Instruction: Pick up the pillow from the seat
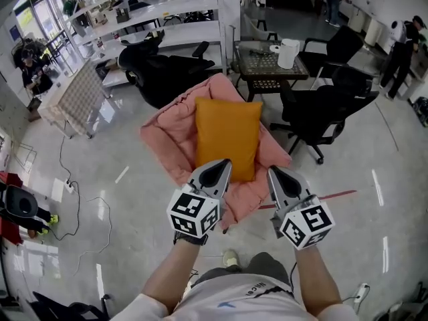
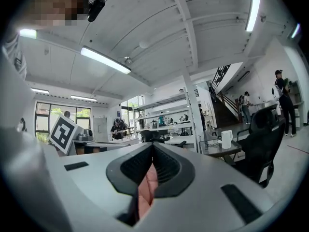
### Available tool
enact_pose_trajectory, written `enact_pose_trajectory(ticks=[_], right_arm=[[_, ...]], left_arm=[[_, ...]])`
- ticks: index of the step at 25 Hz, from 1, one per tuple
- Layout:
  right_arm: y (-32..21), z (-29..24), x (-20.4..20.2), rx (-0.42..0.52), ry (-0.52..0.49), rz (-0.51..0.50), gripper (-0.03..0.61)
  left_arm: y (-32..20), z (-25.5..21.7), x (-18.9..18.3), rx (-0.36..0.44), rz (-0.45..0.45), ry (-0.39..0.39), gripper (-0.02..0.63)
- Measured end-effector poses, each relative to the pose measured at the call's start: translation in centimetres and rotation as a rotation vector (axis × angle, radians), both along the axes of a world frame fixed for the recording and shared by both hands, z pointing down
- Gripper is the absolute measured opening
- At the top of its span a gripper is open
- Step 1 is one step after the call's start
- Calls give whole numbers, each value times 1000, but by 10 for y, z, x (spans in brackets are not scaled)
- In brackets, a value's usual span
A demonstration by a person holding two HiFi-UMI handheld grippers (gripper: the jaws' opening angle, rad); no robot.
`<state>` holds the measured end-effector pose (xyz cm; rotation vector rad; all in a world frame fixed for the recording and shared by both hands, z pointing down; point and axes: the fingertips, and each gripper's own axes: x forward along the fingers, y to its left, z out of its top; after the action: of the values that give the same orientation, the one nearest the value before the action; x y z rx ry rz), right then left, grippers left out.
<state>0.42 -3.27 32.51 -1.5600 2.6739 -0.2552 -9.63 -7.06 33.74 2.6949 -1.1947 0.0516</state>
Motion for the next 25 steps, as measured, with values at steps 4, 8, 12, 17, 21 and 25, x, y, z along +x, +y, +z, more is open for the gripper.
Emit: enact_pose_trajectory(ticks=[4, 8, 12, 17, 21, 25], right_arm=[[-46, 5, 15, -9, -21, 8, 16], [-70, 7, 13, -3, -25, 5, 17], [-115, 23, 20, -29, -44, 5, 16], [-195, 49, 37, -56, -82, 5, 17], [-264, 78, 50, -96, -92, -19, 17], [-329, 113, 63, -129, -100, -38, 17]], left_arm=[[-44, 6, 8, -10, -13, -8, 11], [-65, 10, 2, -17, -24, -7, 11], [-107, 29, 1, -51, -62, -15, 11], [-181, 59, 2, -95, -141, -18, 11], [-252, 85, -2, -127, -252, -14, 11], [-320, 115, -10, -149, -356, -10, 11]])
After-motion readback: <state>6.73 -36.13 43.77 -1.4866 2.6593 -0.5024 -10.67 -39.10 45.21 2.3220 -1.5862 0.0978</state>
